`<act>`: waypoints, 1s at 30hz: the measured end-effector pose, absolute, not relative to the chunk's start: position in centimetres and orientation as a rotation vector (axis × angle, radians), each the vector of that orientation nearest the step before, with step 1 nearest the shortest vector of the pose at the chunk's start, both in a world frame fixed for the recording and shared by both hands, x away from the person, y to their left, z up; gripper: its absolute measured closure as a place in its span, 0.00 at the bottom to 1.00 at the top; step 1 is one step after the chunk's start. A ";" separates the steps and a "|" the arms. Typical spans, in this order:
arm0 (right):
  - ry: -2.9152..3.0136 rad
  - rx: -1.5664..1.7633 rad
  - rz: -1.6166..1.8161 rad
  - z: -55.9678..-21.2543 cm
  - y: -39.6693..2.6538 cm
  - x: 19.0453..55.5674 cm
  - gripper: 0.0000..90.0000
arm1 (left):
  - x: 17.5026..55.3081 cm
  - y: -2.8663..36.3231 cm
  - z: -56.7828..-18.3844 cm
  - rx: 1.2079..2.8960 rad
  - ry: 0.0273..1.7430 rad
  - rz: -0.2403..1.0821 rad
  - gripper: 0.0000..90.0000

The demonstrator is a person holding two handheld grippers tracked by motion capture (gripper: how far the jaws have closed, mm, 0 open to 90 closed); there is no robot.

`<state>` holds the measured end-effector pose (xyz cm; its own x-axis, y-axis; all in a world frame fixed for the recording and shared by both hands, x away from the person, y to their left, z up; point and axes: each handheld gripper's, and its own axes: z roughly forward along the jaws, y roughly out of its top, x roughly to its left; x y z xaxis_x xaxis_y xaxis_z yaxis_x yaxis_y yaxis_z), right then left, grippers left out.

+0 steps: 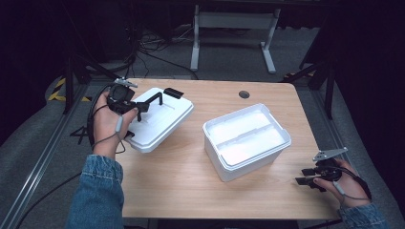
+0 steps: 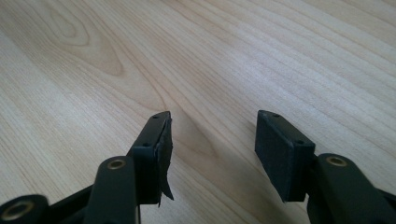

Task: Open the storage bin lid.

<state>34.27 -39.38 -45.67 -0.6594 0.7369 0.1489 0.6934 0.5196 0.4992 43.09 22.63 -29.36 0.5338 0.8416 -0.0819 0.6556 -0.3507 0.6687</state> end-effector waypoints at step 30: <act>2.672 1.240 0.822 -45.7 -39.2 34.3 0.51 | 43.3 22.1 -38.3 2.093 1.238 0.246 0.94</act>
